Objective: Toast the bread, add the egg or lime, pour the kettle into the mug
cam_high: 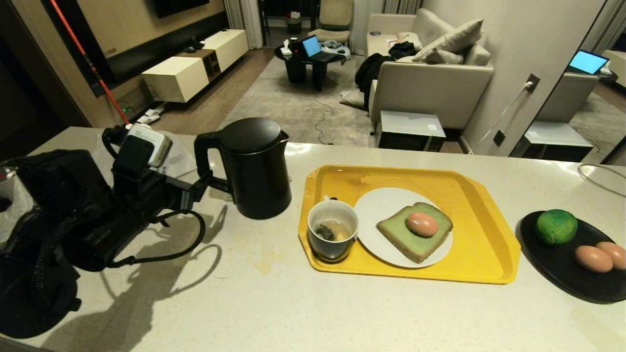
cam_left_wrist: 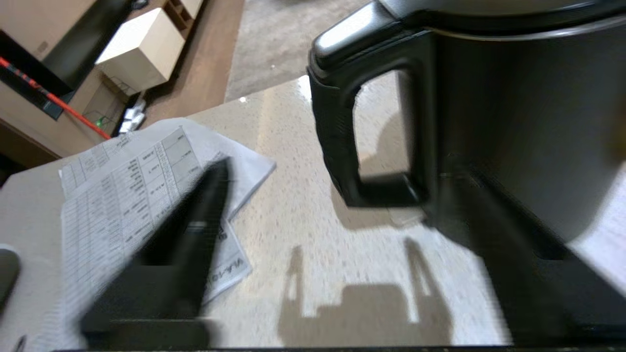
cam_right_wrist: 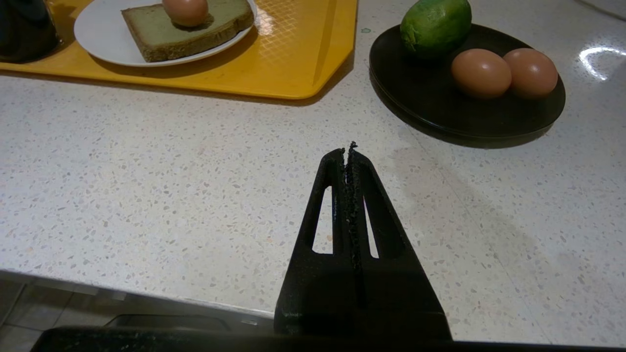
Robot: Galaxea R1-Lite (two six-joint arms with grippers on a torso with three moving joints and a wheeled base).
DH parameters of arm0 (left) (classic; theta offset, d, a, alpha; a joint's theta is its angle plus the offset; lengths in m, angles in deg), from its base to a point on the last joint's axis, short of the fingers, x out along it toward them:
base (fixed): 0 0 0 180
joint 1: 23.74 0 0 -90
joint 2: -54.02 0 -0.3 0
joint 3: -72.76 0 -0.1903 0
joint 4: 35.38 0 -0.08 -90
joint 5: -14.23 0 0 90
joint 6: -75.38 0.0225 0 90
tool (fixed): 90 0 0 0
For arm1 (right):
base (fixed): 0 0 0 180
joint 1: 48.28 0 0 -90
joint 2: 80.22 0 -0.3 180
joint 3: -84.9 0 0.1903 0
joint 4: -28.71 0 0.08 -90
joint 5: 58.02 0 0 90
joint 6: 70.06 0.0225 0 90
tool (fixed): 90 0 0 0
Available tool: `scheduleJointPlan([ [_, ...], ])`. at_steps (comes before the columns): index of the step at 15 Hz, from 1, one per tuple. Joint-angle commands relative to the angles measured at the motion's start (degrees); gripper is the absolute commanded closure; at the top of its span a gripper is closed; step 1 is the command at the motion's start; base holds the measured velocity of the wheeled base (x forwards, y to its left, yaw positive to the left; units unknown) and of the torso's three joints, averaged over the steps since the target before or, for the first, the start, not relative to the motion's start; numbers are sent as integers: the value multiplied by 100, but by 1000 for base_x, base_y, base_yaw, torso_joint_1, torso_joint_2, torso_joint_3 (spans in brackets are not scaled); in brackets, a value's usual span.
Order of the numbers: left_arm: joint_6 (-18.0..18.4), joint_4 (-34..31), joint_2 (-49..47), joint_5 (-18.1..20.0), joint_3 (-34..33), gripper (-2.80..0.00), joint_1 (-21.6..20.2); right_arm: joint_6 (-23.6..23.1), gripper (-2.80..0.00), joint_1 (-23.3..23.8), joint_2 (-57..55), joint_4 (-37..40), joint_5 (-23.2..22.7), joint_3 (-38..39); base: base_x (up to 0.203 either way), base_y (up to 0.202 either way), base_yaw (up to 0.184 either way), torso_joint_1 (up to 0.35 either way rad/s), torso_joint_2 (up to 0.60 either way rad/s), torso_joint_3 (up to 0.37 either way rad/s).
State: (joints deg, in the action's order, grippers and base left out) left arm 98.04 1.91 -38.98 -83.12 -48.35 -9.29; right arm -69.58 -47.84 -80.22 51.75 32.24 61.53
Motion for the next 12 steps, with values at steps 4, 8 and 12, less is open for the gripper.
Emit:
scheduleJointPlan([
  [4, 166, -1599, 1152, -7, 587, 0, 130, 4, 0, 0, 0, -2, 0, 18, 0, 0, 0, 0, 0, 0],
  [8, 240, -2547, 1306, -4, 1606, 0, 348, -4, 0, 0, 0, -2, 0, 18, 0, 0, 0, 0, 0, 0],
  [12, 305, -2829, 1314, -7, 2775, 0, 299, 1, 0, 0, 0, -2, 0, 18, 0, 0, 0, 0, 0, 0],
])
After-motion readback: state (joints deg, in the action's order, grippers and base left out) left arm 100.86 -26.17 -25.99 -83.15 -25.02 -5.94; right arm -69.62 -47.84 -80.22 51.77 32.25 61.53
